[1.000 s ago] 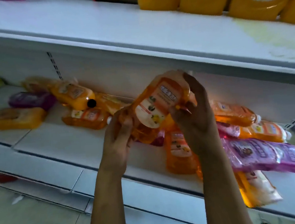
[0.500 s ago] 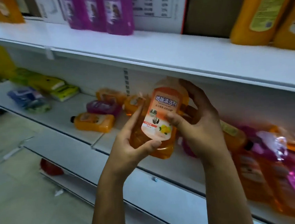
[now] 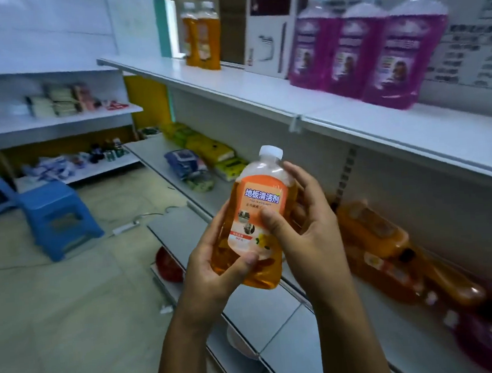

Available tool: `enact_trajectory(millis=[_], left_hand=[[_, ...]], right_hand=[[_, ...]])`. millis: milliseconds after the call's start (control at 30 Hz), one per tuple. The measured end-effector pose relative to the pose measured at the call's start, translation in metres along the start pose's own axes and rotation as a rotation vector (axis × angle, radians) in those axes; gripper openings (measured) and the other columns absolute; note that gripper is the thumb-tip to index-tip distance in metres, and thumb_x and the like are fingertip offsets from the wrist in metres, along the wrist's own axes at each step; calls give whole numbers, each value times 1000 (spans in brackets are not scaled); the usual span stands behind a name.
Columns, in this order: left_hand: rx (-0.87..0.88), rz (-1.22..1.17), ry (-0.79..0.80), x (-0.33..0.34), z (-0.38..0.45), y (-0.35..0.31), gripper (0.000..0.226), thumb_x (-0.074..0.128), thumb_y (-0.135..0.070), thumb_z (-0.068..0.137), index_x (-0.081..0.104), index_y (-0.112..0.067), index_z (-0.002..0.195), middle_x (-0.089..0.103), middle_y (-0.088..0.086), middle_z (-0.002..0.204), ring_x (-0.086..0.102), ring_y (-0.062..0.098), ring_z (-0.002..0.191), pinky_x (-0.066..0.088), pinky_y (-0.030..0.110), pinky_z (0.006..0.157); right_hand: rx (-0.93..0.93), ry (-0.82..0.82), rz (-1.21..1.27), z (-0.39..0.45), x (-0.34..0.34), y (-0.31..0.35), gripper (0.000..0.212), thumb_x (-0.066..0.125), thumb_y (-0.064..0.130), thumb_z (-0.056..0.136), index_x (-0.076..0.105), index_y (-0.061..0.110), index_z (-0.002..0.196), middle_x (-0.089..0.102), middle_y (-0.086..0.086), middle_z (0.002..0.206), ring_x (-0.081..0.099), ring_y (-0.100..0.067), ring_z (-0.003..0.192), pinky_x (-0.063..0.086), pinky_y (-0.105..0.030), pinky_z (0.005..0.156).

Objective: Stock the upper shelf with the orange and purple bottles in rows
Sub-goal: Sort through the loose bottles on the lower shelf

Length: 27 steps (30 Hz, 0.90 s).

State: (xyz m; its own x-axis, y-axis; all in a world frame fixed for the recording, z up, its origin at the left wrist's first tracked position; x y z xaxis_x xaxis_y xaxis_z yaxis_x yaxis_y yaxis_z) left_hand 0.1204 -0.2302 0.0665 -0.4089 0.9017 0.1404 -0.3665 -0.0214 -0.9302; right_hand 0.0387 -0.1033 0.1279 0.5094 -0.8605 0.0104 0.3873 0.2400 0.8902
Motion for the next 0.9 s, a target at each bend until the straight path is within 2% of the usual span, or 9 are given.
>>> enact_trajectory(millis=[133, 233, 333, 400, 533, 700, 833, 900], left_hand=[[-10, 37, -147, -48, 13, 4, 77, 80, -62, 68, 45, -55, 137, 61, -13, 133, 62, 14, 121, 57, 27, 84], [41, 43, -241, -84, 30, 8, 73, 79, -52, 74, 45, -52, 139, 62, -12, 133, 62, 13, 120, 56, 22, 82], [99, 53, -292, -123, 61, 6, 69, 76, -39, 78, 46, -52, 139, 63, -12, 131, 64, 12, 118, 55, 21, 83], [138, 62, -317, -148, 91, 3, 72, 76, -40, 79, 43, -46, 143, 62, -9, 133, 63, 14, 119, 55, 23, 85], [177, 56, -321, -192, 159, -7, 76, 78, -45, 78, 43, -40, 145, 62, -8, 134, 63, 13, 119, 55, 22, 85], [229, 78, -287, -237, 235, -8, 76, 78, -47, 80, 40, -45, 146, 60, -8, 136, 62, 14, 121, 55, 23, 85], [274, 89, -277, -256, 285, -4, 77, 78, -45, 80, 39, -43, 147, 61, -10, 135, 63, 13, 120, 55, 22, 84], [307, 81, -246, -259, 312, -7, 80, 78, -44, 80, 37, -37, 149, 61, -9, 134, 63, 13, 119, 55, 22, 84]], right_hand=[[25, 147, -6, 32, 56, -24, 67, 74, 17, 88, 42, 46, 139, 52, 21, 132, 62, 4, 109, 59, -22, 75], [20, 236, 4, 59, 99, -41, 72, 73, 16, 88, 38, 49, 141, 47, 18, 139, 60, 8, 109, 57, -17, 73], [-13, 275, 31, 97, 146, -50, 76, 75, 16, 86, 36, 50, 141, 44, 14, 142, 60, 4, 110, 58, -18, 75], [-45, 301, 54, 126, 173, -54, 78, 75, 16, 86, 34, 54, 140, 43, 14, 143, 61, -3, 112, 59, -20, 77], [-111, 318, 42, 191, 215, -55, 81, 74, 20, 88, 28, 56, 143, 43, 10, 145, 62, -11, 115, 60, -25, 82], [-146, 338, 50, 267, 243, -66, 81, 76, 20, 86, 31, 58, 141, 44, 12, 143, 63, -8, 113, 61, -26, 81], [-166, 321, 43, 312, 256, -76, 82, 78, 16, 84, 34, 54, 142, 46, 19, 138, 63, -1, 111, 59, -21, 77], [-207, 282, -9, 333, 255, -75, 83, 77, 16, 85, 33, 53, 144, 43, 28, 134, 59, 4, 113, 58, -17, 77]])
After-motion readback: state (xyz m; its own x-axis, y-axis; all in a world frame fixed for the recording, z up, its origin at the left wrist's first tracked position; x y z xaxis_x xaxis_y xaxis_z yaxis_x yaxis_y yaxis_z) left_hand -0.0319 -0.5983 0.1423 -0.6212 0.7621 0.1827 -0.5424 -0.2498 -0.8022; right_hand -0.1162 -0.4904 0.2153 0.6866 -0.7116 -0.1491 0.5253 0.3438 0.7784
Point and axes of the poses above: each hand's wrist, its own z-axis towards the middle knuckle, its own x-axis out of the palm, y = z × x, the point moved 1 cm from there along z, towards the middle knuckle
